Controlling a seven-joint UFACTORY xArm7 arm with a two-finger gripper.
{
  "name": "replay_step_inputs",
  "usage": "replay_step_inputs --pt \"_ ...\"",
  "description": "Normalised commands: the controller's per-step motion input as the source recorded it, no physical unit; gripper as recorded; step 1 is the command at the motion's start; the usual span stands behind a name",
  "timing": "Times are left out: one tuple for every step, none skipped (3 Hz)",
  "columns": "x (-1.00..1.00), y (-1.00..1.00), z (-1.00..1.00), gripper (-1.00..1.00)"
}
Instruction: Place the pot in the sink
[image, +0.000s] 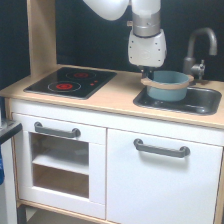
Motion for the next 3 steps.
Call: replay_step_inputs --pt "0.22 0.18 -0.57 -0.82" --pt "0.10 0.10 -0.38 -0.32" --pt "0.02 0.08 -0.32 0.05"
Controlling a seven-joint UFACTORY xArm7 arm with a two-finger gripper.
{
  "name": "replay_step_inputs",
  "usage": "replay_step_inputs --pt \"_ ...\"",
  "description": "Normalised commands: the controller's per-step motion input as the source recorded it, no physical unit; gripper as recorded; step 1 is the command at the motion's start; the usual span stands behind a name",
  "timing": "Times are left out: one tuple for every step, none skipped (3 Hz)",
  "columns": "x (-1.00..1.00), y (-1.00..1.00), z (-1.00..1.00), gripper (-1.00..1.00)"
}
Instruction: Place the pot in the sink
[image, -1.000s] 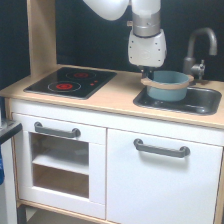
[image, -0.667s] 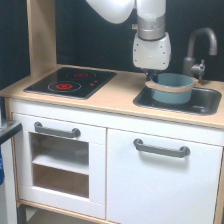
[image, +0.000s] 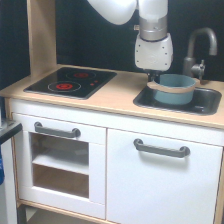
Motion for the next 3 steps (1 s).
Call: replay_step_inputs --pt "0.01 0.08 -0.34 0.03" --pt "0.00 0.07 -0.35 0.10" --pt "-0.03 0.01 -0.29 0.45"
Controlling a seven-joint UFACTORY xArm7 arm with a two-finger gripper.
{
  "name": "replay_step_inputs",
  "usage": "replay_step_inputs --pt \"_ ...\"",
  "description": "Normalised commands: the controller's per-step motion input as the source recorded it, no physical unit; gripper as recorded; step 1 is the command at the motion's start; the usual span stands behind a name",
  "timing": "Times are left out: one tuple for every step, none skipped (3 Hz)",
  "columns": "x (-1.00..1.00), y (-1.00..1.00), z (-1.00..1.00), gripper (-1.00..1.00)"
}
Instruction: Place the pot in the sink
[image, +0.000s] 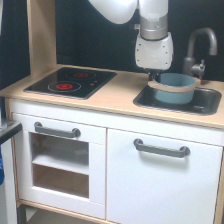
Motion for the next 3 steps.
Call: replay_step_inputs --pt "-0.03 -0.11 0.02 0.96" --pt "-0.02 -0.08 0.38 1.00" --pt "-0.09 -0.08 0.48 1.00"
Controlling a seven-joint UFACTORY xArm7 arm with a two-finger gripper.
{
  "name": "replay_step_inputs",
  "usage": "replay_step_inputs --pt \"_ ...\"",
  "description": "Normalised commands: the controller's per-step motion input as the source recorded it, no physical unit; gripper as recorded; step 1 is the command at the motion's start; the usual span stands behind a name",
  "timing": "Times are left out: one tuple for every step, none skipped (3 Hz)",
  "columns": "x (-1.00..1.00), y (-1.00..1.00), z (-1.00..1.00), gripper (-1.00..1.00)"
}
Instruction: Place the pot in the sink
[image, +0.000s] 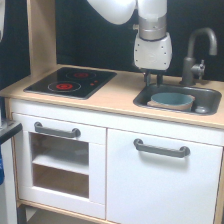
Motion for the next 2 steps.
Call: replay_step_inputs --pt "-0.20 -0.09 0.53 1.00" --pt "-0.22 -0.09 0.50 1.00"
